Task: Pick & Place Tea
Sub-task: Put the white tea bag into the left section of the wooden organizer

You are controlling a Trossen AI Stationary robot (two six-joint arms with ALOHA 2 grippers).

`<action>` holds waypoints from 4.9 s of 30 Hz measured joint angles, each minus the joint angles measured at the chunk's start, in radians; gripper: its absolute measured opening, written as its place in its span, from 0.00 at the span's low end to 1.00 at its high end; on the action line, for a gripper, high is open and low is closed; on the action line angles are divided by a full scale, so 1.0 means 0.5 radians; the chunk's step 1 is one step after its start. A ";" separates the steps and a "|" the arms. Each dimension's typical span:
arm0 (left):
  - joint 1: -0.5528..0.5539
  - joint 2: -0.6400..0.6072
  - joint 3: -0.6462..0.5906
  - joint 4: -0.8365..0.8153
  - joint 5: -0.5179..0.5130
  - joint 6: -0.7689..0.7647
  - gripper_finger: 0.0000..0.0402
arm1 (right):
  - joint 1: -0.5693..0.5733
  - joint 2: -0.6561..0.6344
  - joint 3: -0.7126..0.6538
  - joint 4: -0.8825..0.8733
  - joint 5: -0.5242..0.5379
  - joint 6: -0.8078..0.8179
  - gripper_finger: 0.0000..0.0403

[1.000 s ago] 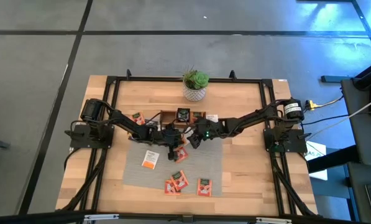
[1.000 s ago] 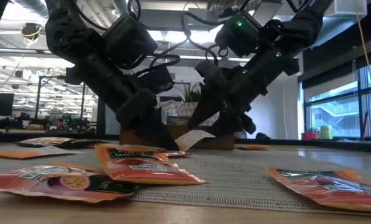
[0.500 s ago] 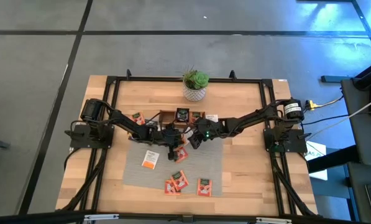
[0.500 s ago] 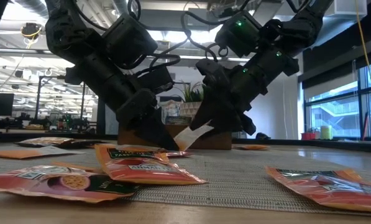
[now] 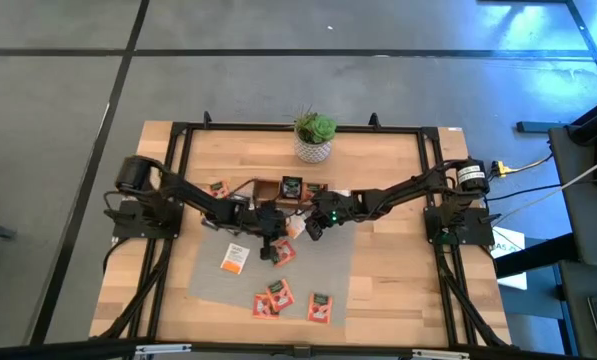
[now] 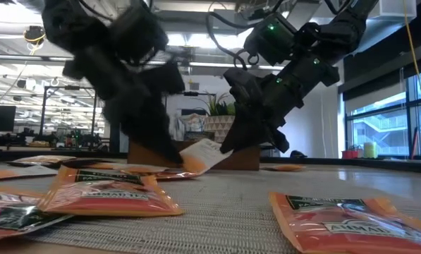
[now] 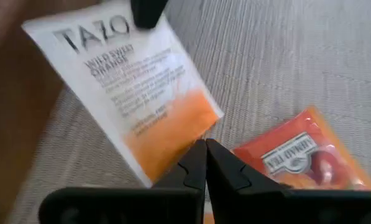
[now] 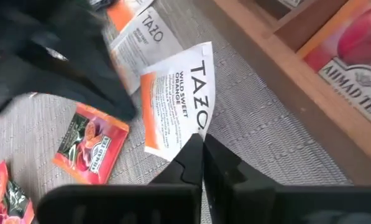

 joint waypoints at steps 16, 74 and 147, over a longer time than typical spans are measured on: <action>0.030 -1.163 -0.248 -0.345 -0.048 0.037 0.01 | -0.046 -0.282 0.425 -0.387 -0.105 -0.854 0.01; 0.065 -2.038 -0.644 -0.435 -0.143 -0.085 0.02 | -0.473 0.641 1.736 -1.420 -0.148 -1.934 0.11; 0.313 -0.626 -0.336 -0.345 0.142 0.176 0.01 | 0.252 -0.961 -0.305 -0.081 0.549 -1.377 0.23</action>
